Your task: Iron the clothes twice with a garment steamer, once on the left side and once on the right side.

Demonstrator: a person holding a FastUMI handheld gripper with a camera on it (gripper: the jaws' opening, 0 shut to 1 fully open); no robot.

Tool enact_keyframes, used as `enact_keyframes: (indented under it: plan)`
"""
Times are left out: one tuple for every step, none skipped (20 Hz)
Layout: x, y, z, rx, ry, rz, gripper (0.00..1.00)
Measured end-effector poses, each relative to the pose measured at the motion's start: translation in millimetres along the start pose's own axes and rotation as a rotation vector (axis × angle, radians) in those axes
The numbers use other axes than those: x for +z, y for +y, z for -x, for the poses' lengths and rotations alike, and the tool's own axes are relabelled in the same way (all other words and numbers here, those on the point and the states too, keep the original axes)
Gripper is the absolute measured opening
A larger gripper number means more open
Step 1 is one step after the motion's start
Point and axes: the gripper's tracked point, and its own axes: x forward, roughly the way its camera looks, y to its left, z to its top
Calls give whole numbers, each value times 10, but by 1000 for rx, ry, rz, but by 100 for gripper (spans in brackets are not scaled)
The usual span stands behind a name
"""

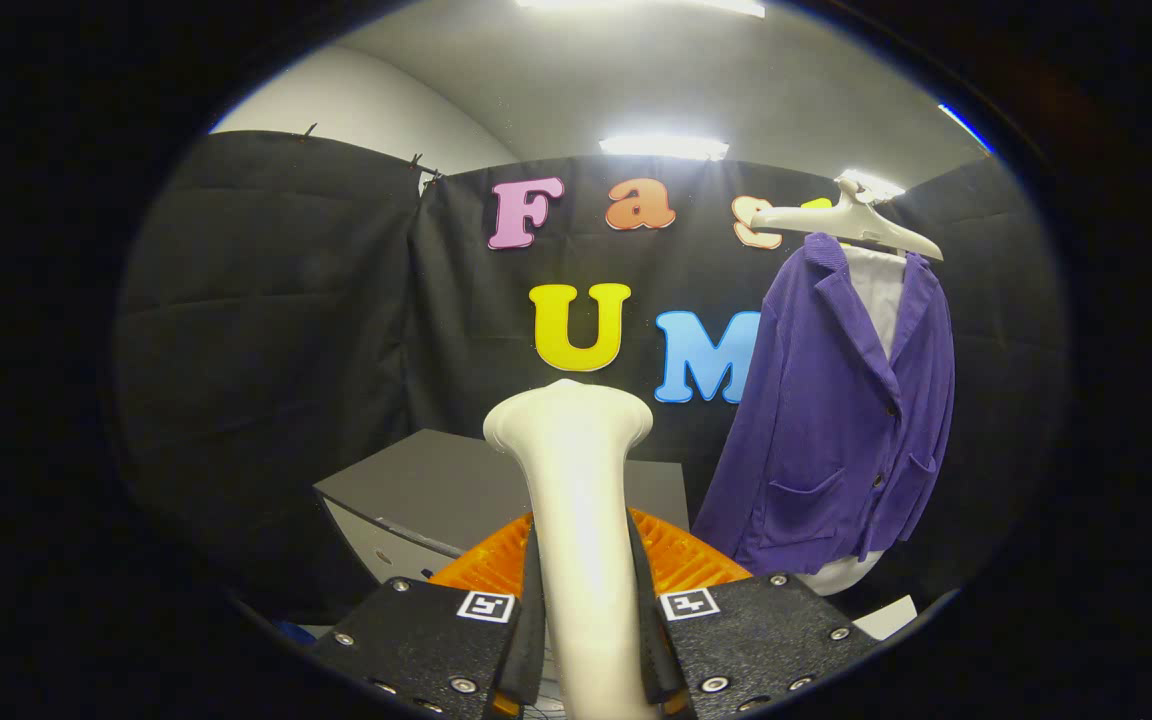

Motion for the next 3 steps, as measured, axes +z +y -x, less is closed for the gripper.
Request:
enact_keyframes:
  plan:
    - [-15,28,-25,-2,4,2,38]
    - [-27,45,-53,-5,7,0,39]
    - [-48,71,-79,-8,8,-3,39]
